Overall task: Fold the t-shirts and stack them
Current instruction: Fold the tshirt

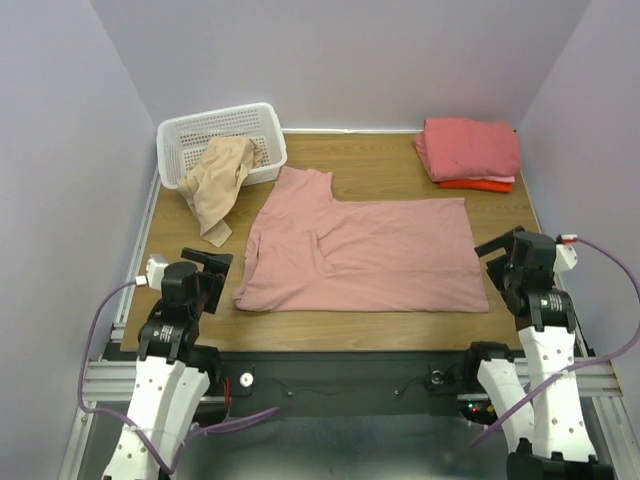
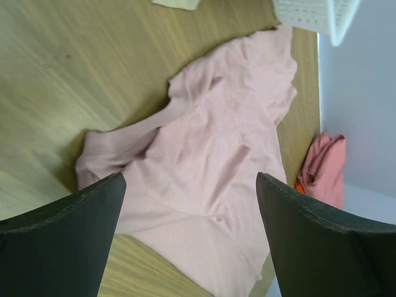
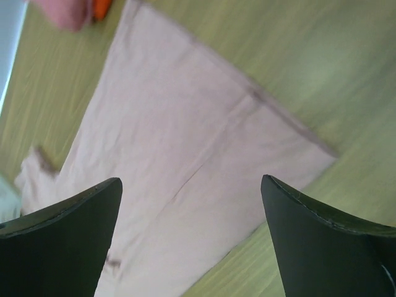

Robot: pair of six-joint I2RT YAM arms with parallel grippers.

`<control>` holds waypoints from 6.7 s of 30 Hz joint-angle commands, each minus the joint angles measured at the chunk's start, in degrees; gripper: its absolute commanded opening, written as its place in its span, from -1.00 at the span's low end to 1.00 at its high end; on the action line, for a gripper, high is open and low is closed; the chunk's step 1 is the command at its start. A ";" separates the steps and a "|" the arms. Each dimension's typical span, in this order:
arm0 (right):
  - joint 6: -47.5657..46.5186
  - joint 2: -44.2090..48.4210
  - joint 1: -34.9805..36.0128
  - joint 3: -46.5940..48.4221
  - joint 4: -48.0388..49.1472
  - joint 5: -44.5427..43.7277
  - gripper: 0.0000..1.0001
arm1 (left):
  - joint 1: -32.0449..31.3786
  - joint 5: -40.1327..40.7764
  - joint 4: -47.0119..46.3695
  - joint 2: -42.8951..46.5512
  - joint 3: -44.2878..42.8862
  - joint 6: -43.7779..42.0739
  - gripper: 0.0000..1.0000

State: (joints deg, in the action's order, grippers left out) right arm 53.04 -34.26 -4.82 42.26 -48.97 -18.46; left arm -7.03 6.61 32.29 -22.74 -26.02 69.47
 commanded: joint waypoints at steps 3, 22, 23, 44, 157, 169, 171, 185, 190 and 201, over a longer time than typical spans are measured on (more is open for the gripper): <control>-10.23 -7.57 -0.01 -0.14 13.76 28.44 1.00 | -2.27 -11.35 -13.91 -14.76 -2.19 -9.26 0.97; -9.36 -24.27 9.30 -15.63 25.15 20.58 1.00 | -20.05 0.51 -23.24 -48.45 -5.89 -6.98 0.97; -8.92 -24.88 9.39 -16.15 24.89 18.83 1.00 | -19.00 0.42 -22.72 -48.71 -5.54 -7.33 0.97; 0.84 -4.51 9.30 -15.64 6.26 16.08 1.00 | -17.85 -1.69 -0.66 -19.81 2.38 6.29 0.97; -16.39 -35.79 9.21 5.02 19.18 5.80 1.00 | -15.82 15.01 -2.24 -116.38 -98.34 -36.78 0.42; -15.68 -37.98 9.21 6.69 19.70 3.61 1.00 | -15.56 15.10 -1.27 -119.38 -95.19 -33.70 -0.01; -14.54 -38.77 9.21 7.31 19.96 3.43 1.00 | -15.56 14.92 -1.35 -119.64 -94.74 -33.44 -0.27; -15.33 -55.19 9.21 25.83 25.06 -2.28 1.00 | -15.47 14.31 -4.60 -112.71 -87.90 -34.66 -1.00; -17.17 -64.34 9.21 33.22 27.17 -0.88 0.91 | -15.56 14.04 -6.89 -108.84 -84.99 -35.19 -1.00; -18.58 -80.43 9.30 44.84 27.61 -3.77 0.51 | -15.65 13.52 -8.65 -106.28 -82.26 -35.37 -1.00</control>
State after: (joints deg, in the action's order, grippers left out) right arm 35.05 -113.30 4.54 84.07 -23.24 -18.94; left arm -22.76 19.90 23.99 -133.75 -109.12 34.74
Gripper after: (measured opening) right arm 0.772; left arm 0.037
